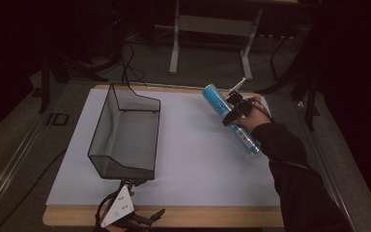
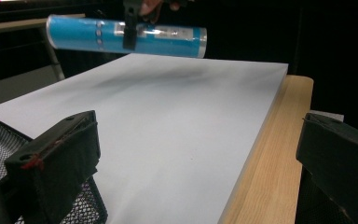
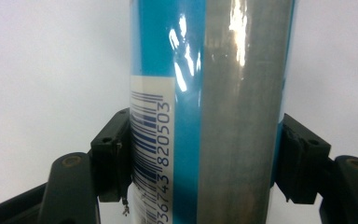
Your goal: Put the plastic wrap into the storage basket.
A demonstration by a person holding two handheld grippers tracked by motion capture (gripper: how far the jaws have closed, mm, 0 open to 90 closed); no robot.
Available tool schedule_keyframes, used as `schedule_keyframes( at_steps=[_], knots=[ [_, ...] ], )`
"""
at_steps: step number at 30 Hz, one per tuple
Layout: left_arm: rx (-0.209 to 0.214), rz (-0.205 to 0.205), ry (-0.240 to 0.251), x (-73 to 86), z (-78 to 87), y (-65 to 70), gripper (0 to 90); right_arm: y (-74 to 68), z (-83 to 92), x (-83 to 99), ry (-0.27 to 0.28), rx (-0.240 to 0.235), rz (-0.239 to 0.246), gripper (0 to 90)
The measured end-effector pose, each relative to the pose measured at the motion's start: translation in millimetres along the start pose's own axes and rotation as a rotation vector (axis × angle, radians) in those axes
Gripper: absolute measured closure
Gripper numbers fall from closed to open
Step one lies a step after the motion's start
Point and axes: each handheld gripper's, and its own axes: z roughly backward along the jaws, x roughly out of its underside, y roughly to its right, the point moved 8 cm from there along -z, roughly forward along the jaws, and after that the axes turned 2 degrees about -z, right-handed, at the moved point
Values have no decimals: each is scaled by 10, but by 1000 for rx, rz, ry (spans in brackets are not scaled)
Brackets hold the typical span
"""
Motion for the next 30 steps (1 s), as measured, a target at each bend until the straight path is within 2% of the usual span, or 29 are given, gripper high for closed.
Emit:
schedule_keyframes(
  at_steps=[1,2,4,8,10,11,12,14,15,22,25,27,29,30],
  knots=[
    [0,-1,-1,1,-3,1,1,0,0,0,0,0,0,320],
    [0,-1,0,-1,-5,2,1,-12,54,-16,13,-8,-24,320],
    [1,-4,1,-5,-6,2,1,-39,93,-25,13,-8,-22,320],
    [0,-3,3,-9,-6,2,1,-100,135,-39,6,-22,-48,320],
    [1,-3,3,-10,-9,6,1,-180,175,-68,22,-45,-85,320],
    [1,-3,3,-10,-9,6,1,-180,175,-68,22,-45,-85,320],
    [1,-2,3,-11,-10,7,1,-241,203,-97,45,-68,-114,320],
    [1,-3,4,-13,-11,7,1,-241,203,-97,45,-68,-114,320],
    [1,-2,4,-13,-14,5,1,-349,269,-169,93,-99,-146,320],
    [5,-2,0,-7,-21,15,1,-518,409,-320,154,-127,-189,320],
    [7,-5,3,-12,-16,23,1,-649,495,-444,210,-157,-221,320],
    [7,-6,4,-11,-13,24,1,-671,509,-464,219,-161,-227,320],
    [9,-4,0,2,-12,27,1,-770,559,-547,260,-171,-237,320],
    [10,-2,0,3,-14,29,1,-770,559,-547,260,-171,-237,320]
  ],
)
